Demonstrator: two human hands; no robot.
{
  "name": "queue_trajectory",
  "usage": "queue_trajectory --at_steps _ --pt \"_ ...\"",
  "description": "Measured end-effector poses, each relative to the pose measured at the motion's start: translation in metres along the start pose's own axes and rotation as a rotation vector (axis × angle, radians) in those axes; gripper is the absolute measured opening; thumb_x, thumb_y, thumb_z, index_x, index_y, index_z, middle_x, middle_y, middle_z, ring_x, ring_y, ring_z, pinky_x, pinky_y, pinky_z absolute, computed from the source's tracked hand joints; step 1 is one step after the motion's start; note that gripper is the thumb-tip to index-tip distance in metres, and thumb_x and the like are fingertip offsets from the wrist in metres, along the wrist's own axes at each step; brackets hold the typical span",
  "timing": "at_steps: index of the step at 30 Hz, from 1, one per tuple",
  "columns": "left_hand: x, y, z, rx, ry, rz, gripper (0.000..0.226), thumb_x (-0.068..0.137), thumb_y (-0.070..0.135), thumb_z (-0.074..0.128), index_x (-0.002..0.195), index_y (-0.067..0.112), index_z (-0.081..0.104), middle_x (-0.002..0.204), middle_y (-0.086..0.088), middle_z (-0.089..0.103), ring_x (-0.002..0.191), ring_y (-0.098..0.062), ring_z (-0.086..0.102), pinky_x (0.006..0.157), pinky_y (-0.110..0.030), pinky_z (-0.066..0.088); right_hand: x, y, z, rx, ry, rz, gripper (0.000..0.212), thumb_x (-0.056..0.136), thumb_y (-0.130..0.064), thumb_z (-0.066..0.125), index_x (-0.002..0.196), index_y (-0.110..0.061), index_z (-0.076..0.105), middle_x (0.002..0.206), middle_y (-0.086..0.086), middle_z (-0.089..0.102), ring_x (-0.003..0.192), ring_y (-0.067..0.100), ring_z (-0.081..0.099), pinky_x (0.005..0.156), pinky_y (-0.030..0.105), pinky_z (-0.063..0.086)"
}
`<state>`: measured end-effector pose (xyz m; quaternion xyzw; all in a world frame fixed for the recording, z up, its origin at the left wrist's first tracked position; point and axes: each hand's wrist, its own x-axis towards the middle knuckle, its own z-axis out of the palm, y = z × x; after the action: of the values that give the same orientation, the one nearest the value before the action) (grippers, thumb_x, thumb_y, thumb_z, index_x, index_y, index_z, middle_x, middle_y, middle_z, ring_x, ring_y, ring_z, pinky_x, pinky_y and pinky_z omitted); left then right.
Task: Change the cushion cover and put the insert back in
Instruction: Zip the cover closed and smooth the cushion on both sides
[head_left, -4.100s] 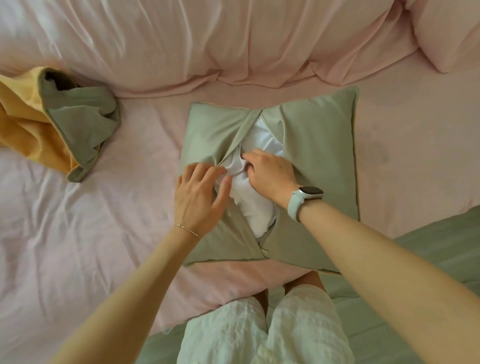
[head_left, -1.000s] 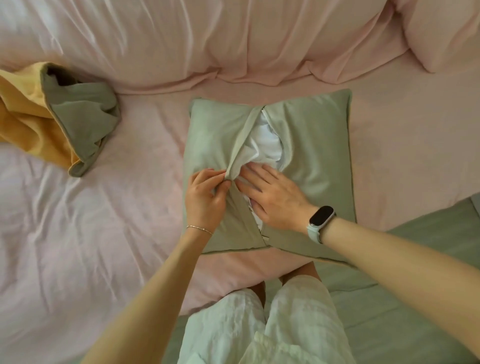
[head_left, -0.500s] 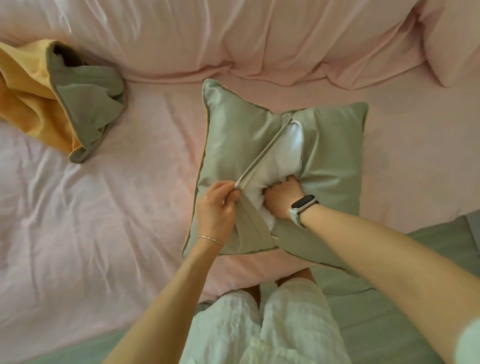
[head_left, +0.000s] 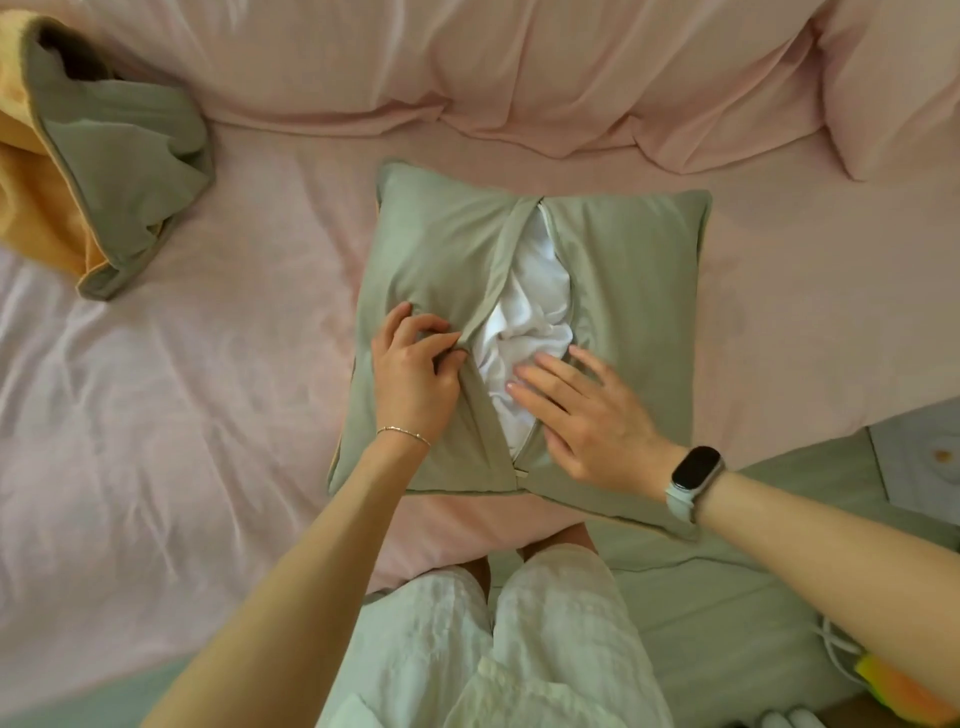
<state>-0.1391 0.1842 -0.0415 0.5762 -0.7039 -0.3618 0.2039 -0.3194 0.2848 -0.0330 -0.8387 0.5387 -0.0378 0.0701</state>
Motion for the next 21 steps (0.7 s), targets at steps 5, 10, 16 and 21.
queue_trajectory --at_steps 5,10,16,21 --pt "-0.001 0.002 0.002 -0.033 0.044 0.074 0.013 0.077 0.007 0.062 0.083 0.000 0.072 0.091 -0.012 0.068 0.117 -0.041 0.046 0.098 -0.035 0.035 0.023 0.013 0.037 -0.131 -0.196 0.018 0.039 0.084 -0.022 0.042 0.113 -0.006 0.061 0.104 0.011 0.066 0.100 0.031 0.061 0.099 0.046 0.035" --pt "-0.008 0.002 0.008 -0.041 0.033 0.050 0.013 0.077 0.001 0.058 0.081 -0.002 0.069 0.085 -0.011 0.068 0.109 -0.039 0.049 0.095 -0.003 0.024 0.020 0.010 0.040 -0.096 -0.311 -0.034 0.016 0.062 -0.015 0.066 0.053 -0.009 0.054 0.044 0.005 0.045 0.037 0.022 0.045 0.056 0.029 0.044" --pt "0.007 -0.001 0.004 -0.020 -0.016 -0.034 0.018 0.075 0.009 0.057 0.084 0.000 0.070 0.091 -0.012 0.067 0.115 -0.038 0.045 0.097 -0.019 0.027 0.050 0.001 0.005 0.155 -0.459 0.232 0.061 0.073 -0.040 0.006 0.086 -0.012 0.059 0.078 0.012 0.068 0.073 0.028 0.058 0.078 0.029 0.032" --pt "0.011 0.007 -0.009 0.028 -0.144 -0.033 0.052 0.070 0.049 0.047 0.100 0.013 0.069 0.109 -0.001 0.062 0.130 -0.028 0.033 0.107 -0.042 0.025 0.021 0.016 -0.020 0.219 -0.168 0.006 0.035 0.078 -0.028 0.041 0.104 -0.014 0.059 0.092 0.002 0.060 0.086 0.018 0.054 0.087 0.032 0.034"
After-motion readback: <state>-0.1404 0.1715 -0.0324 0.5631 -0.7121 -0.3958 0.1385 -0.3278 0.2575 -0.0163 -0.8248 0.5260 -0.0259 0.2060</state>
